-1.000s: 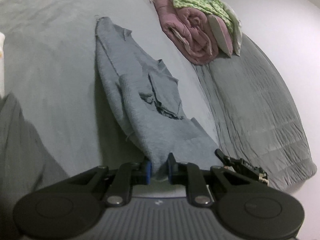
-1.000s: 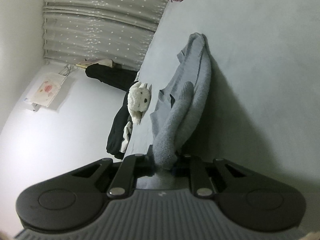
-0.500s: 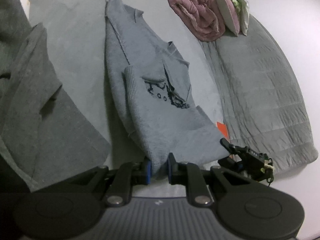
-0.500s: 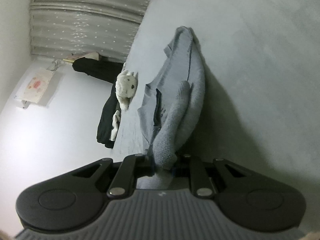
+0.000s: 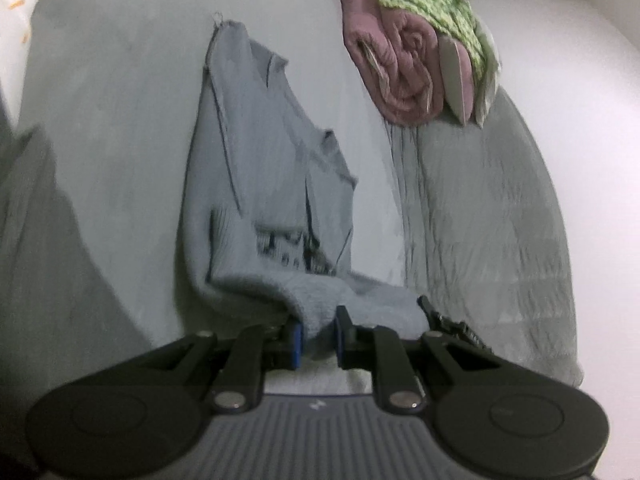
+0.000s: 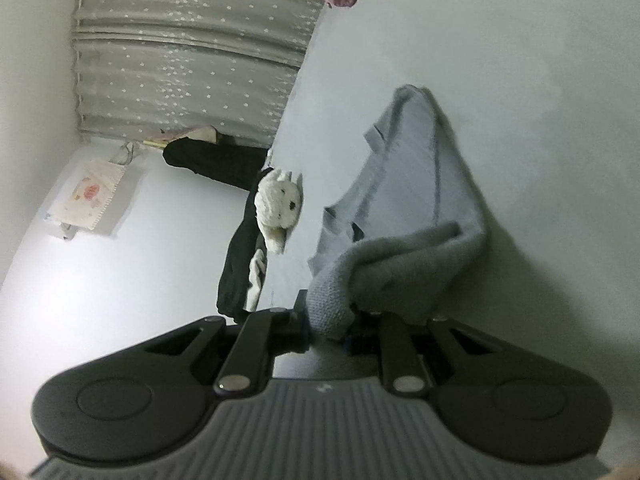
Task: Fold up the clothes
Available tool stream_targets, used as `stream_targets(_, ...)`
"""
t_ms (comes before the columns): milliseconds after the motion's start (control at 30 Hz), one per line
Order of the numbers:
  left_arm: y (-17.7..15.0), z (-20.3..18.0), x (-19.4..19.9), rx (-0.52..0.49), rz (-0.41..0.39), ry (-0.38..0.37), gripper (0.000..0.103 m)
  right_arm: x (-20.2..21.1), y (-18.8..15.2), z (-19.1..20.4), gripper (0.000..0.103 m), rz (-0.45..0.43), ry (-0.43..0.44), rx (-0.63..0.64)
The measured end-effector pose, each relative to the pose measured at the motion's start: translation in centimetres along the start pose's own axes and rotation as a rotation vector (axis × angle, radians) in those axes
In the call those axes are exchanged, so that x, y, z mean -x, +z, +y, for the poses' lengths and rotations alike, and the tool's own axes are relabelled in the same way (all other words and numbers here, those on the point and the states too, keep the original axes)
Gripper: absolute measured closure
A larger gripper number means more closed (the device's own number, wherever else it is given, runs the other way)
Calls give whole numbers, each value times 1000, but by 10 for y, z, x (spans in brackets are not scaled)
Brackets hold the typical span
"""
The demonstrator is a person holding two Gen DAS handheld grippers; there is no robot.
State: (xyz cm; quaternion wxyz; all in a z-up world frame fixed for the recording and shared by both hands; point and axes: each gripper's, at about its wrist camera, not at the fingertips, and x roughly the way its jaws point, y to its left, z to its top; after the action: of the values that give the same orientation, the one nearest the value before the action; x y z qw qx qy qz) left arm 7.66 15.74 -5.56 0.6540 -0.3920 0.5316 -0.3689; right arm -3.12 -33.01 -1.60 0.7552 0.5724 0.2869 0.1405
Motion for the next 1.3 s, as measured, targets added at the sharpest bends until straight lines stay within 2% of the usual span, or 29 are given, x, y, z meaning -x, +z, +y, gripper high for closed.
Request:
stream_targets(267, 47, 7, -22, 74, -53, -4, 87, -39, 26, -9, 84, -11, 12, -43)
stream_targets(467, 69, 21, -34, 122, -117, 5, 82, -61, 38, -34, 80, -22, 7, -115)
stream_targets(500, 72, 23, -33, 126, -129, 6, 81, -62, 39, -37, 78, -25, 7, -128)
stream_targets(533, 74, 24, -32, 130, -143, 6, 75, -63, 39, -40, 76, -31, 15, -143)
stream_targets(600, 78, 25, -27, 127, -180, 8, 65, -61, 41, -44, 62, -47, 34, -166)
stream_targets(633, 79, 24, -24, 121, -200, 14, 61, -58, 41, -45, 59, -62, 50, -173)
stream_targets(733, 82, 22, -16, 91, -242, 46, 59, -52, 43, -44, 58, -97, 82, -172)
stream_targets(867, 81, 12, -14, 12, -276, 133, 58, -45, 39, -39, 57, -122, 23, -122)
stream_targets(1000, 79, -1, -17, -81, -267, 160, 58, -46, 36, -33, 57, -142, -40, -70)
stream_targets(1200, 74, -13, -31, -192, -235, 261, 59, -44, 31, -33, 57, -150, -51, -58)
stream_targets(1300, 74, -12, -39, -212, -239, 278, 59, -47, 33, -30, 57, -148, -61, -55)
